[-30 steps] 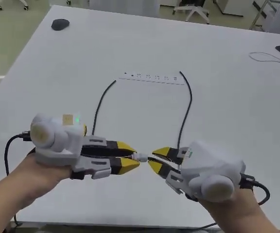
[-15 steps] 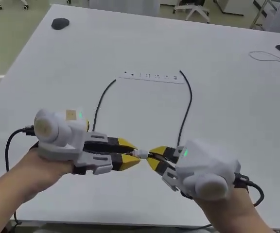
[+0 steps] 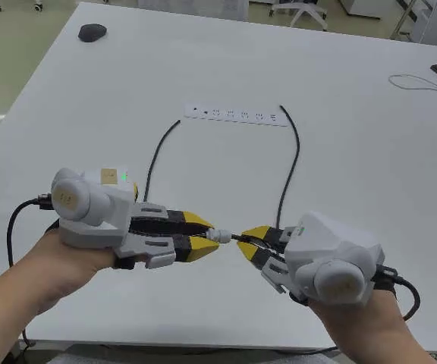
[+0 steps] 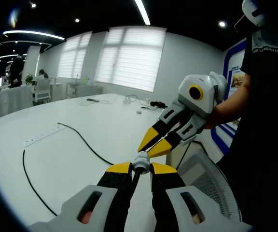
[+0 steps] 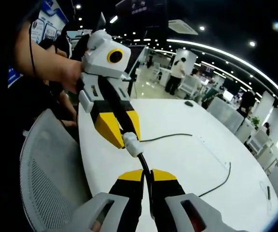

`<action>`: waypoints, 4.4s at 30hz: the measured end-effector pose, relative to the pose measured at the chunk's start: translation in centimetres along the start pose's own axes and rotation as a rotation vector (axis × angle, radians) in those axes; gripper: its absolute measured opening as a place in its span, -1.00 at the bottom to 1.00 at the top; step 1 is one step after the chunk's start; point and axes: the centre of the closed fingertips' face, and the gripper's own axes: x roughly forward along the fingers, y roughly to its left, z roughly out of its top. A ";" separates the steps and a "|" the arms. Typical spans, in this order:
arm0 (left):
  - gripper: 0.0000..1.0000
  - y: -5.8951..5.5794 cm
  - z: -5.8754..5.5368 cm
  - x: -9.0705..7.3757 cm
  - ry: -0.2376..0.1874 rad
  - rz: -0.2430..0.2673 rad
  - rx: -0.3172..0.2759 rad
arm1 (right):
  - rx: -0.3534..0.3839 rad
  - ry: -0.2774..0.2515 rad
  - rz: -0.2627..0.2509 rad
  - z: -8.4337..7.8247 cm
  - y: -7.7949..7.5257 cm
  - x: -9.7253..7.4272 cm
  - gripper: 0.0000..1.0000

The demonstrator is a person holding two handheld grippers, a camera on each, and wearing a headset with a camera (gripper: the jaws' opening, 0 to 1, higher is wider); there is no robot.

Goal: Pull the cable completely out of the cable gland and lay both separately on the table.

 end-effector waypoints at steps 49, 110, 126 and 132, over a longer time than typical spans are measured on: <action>-0.71 -0.1 -0.3 0.6 -0.014 0.016 -0.028 | 0.556 0.147 -0.176 -11.8 -3.9 -1.0 -1.00; -0.71 1.2 -0.9 0.7 0.027 0.055 -0.037 | 0.116 0.129 -0.067 -1.2 -0.3 0.8 -0.99; -0.71 0.8 -0.9 1.1 0.026 0.055 -0.033 | 0.221 0.133 -0.088 -2.5 -0.4 0.5 -1.00; -0.71 0.6 -0.5 1.1 0.020 0.055 -0.034 | 0.261 0.139 -0.092 -3.4 -0.6 0.2 -1.00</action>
